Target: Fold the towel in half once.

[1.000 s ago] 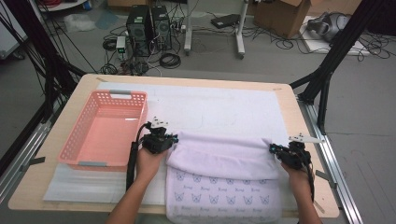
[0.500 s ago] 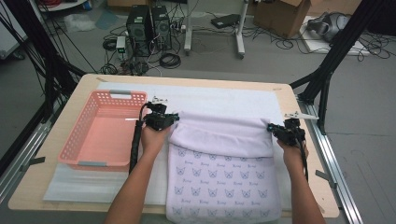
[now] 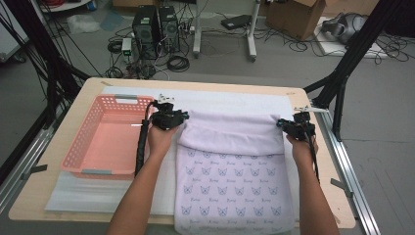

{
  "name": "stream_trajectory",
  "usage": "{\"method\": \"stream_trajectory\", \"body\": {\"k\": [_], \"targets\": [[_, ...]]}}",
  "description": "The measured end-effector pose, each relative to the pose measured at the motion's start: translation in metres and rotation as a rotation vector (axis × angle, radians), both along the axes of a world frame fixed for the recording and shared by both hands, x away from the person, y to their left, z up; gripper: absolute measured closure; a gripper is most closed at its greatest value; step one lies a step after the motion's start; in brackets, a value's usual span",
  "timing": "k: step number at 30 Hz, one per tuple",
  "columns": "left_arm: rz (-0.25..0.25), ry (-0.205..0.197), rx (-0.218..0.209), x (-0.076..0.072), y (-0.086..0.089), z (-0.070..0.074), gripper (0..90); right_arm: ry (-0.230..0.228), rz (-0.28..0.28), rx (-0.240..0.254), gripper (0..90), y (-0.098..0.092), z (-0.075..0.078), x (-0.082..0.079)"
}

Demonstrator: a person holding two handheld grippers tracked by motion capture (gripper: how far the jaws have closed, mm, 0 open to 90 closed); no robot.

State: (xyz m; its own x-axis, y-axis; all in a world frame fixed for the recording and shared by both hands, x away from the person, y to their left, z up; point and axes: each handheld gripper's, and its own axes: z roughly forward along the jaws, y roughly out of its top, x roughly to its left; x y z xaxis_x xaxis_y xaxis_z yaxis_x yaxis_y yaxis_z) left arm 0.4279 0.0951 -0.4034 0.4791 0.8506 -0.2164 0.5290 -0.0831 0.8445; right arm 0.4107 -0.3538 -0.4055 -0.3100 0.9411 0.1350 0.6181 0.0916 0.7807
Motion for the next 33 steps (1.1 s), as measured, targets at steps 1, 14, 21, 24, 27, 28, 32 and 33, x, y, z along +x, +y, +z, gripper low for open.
{"method": "stream_trajectory", "body": {"k": [1, 14, 21, 24, 27, 28, 32, 33], "targets": [[-0.010, -0.013, 0.006, -0.004, 0.000, 0.000, 55.3, 0.011, -0.006, 0.013, 64.3, -0.001, -0.001, 0.000], [-0.053, 0.071, 0.043, -0.019, -0.009, -0.027, 48.5, 0.053, 0.094, 0.024, 62.9, 0.005, 0.001, -0.014], [-0.033, 0.108, 0.098, -0.023, -0.015, -0.041, 61.1, 0.156, 0.144, -0.042, 65.0, 0.013, -0.009, -0.014], [-0.043, 0.099, 0.121, -0.028, -0.016, -0.042, 76.4, 0.199, 0.136, -0.089, 65.6, 0.016, -0.013, -0.013], [-0.058, 0.073, 0.153, -0.033, -0.018, -0.038, 82.9, 0.221, 0.135, -0.122, 73.7, 0.016, -0.017, -0.014], [-0.067, 0.061, 0.159, -0.035, -0.019, -0.036, 83.1, 0.206, 0.140, -0.137, 78.8, 0.016, -0.018, -0.016], [-0.089, 0.040, 0.145, -0.041, -0.019, -0.029, 83.4, 0.190, 0.152, -0.103, 89.2, 0.010, -0.021, -0.024], [-0.084, 0.024, 0.131, -0.044, -0.019, -0.028, 83.5, 0.181, 0.151, -0.096, 89.1, 0.009, -0.022, -0.027]]}}
